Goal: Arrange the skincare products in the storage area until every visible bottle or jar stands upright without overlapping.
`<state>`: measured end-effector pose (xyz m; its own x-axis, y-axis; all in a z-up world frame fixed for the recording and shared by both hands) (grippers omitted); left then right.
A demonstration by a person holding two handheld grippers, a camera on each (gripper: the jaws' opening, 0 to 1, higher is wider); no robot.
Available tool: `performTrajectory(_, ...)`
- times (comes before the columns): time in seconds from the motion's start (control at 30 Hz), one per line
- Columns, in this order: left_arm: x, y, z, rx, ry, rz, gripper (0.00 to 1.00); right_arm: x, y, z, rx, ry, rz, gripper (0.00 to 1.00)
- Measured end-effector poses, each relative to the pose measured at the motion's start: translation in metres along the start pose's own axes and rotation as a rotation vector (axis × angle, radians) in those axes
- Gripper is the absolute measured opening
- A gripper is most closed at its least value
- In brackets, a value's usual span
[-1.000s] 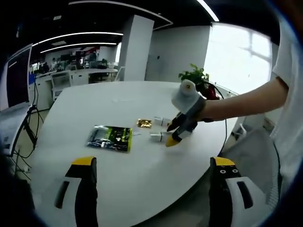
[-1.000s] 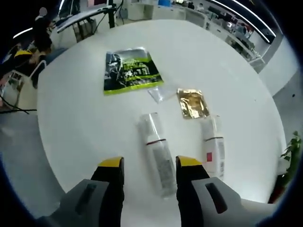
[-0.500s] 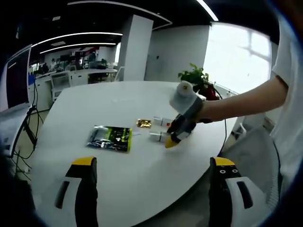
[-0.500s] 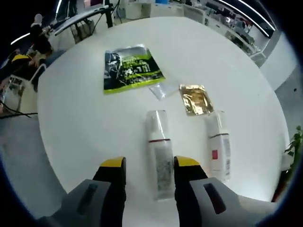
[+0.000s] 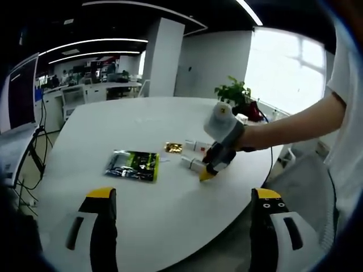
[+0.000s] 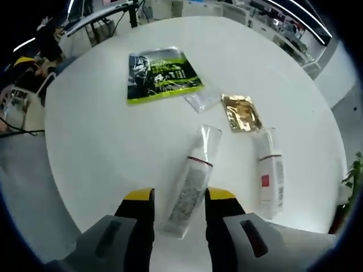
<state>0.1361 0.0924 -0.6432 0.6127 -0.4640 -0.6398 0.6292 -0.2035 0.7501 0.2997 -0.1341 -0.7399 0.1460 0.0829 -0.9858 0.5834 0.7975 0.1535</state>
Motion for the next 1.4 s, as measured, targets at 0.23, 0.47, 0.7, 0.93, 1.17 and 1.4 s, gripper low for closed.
performTrajectory(0.23, 0.000, 0.000, -0.001, -0.001, 0.003, -0.005, 0.91, 0.000, 0.001, -0.001, 0.008, 0.003, 0.018, 0.31)
performTrajectory(0.47, 0.000, -0.001, -0.001, -0.001, 0.005, -0.008, 0.91, 0.001, 0.002, -0.002, 0.007, 0.006, 0.036, 0.27)
performTrajectory(0.7, 0.001, -0.001, -0.001, -0.003, 0.005, -0.007, 0.90, 0.002, 0.003, -0.004, 0.001, 0.020, 0.048, 0.21)
performTrajectory(0.93, 0.000, 0.000, 0.000, -0.004, 0.005, -0.007, 0.90, 0.002, 0.003, -0.007, -0.032, 0.003, 0.051, 0.19)
performTrajectory(1.17, 0.000, -0.001, -0.001, -0.016, -0.001, -0.008, 0.90, -0.001, 0.001, -0.015, -0.021, -0.003, 0.091, 0.19)
performTrajectory(1.4, 0.002, -0.002, -0.001, -0.017, -0.010, -0.025, 0.90, -0.015, 0.003, -0.019, 0.019, 0.026, 0.163, 0.19)
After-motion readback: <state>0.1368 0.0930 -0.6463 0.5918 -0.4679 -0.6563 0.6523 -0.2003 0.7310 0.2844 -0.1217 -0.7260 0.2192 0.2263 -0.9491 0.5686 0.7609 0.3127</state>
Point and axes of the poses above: the point that each gripper's makers call its tool centre point, and the gripper's own axes: x roughly forward along the fingers, z roughly to its right, y roughly out of its top, the point moved 10 cm from there along -x, roughly backward along the fingers, and after that the axes turned 13 degrees about -z, right-handed, at the moved point
